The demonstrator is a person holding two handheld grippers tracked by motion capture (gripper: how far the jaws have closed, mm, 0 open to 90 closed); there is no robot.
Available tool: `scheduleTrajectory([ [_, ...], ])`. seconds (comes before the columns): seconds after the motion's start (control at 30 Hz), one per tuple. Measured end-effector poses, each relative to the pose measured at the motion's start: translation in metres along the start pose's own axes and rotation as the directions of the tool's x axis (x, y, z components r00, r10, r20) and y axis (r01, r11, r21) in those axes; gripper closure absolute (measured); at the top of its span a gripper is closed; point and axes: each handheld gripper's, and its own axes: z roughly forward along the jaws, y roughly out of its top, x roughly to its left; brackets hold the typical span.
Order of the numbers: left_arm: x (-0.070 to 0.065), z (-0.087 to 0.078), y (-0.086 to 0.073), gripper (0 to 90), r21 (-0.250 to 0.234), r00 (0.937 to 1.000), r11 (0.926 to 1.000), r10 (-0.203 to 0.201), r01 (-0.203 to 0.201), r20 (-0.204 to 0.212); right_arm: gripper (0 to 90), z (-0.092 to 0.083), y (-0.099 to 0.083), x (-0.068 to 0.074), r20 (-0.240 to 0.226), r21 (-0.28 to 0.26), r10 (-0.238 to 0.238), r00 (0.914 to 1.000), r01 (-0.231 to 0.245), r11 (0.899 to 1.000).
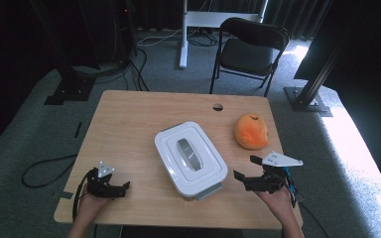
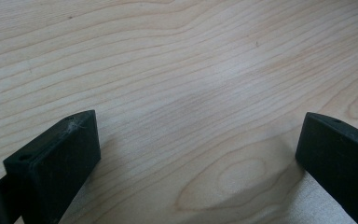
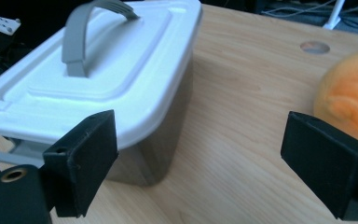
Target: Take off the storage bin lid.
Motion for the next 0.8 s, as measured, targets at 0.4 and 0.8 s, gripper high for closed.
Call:
scheduleTrajectory([
  [0.4, 0.000, 0.000, 0.000, 0.2, 0.000, 1.0000, 1.0000, 0.002, -0.002, 0.002, 10.3, 0.011, 0.023, 0.019, -0.043, -0.011, -0.052, 0.9977, 0.052, 0.999],
  [0.8, 0.000, 0.000, 0.000, 0.2, 0.000, 1.0000, 1.0000, 0.005, -0.005, 0.004, 10.3, 0.029, 0.037, 0.041, -0.083, -0.008, -0.097, 0.9919, 0.096, 0.995],
])
